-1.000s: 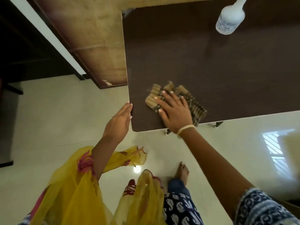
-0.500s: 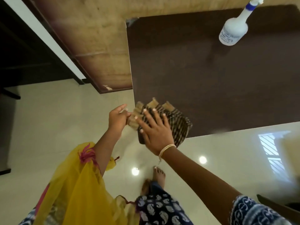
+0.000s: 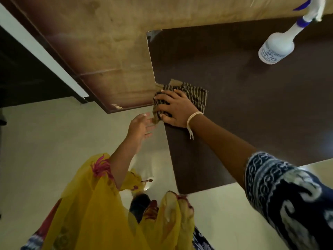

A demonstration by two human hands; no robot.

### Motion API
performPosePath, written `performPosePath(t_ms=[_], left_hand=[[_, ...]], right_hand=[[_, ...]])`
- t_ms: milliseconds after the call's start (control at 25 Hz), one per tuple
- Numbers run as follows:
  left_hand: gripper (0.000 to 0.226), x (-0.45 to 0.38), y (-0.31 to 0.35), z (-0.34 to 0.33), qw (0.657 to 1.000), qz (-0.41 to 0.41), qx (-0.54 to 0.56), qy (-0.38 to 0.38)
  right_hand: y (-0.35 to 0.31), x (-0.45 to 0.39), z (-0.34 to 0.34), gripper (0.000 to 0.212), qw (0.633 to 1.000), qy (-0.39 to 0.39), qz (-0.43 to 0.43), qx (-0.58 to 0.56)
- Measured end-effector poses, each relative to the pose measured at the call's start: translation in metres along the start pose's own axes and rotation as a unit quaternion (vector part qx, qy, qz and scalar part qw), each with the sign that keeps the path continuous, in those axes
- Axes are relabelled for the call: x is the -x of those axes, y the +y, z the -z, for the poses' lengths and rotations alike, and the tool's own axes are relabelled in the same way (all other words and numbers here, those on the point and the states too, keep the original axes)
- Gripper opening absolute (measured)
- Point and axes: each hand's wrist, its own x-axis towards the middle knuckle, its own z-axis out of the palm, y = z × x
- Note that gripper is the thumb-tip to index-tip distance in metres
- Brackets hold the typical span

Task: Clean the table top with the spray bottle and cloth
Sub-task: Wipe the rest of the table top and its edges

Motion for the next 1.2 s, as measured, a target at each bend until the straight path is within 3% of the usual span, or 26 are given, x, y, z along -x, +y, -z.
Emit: performPosePath(t_ms=[200,400,720,800,1000,1200], left_hand=[[0.037,-0.046,0.043,0.039,0.993,-0.028,-0.093,-0.070],[0.033,-0.098,0.068,0.062,0.995,-0.049,-0.061,-0.058],[0.022,-0.135,0.084,0.000,0.981,-0.033,-0.047,-0.186],[0.015,-0.147,0.085,-0.014,0.985,-0.046,-0.020,-0.162],[0.032,-0.164,0.087,-0.029,0.985,-0.068,0.032,-0.153],[0.038,-0.172,0.100,-0.030,0.985,-0.059,0.047,-0.155]], right_hand=[[0.040,-0.079,0.001,0.041,0.999,0.022,-0.036,0.015],[0.079,-0.137,0.019,0.046,0.998,-0.030,-0.010,0.046],[0.140,-0.226,0.023,0.048,0.993,-0.049,0.038,0.100],[0.153,-0.245,0.020,0.050,0.996,-0.035,0.008,0.077],[0.163,-0.266,0.012,0.060,0.988,0.008,-0.149,0.038],[0.156,-0.269,0.012,0.059,0.978,0.032,-0.206,0.027]])
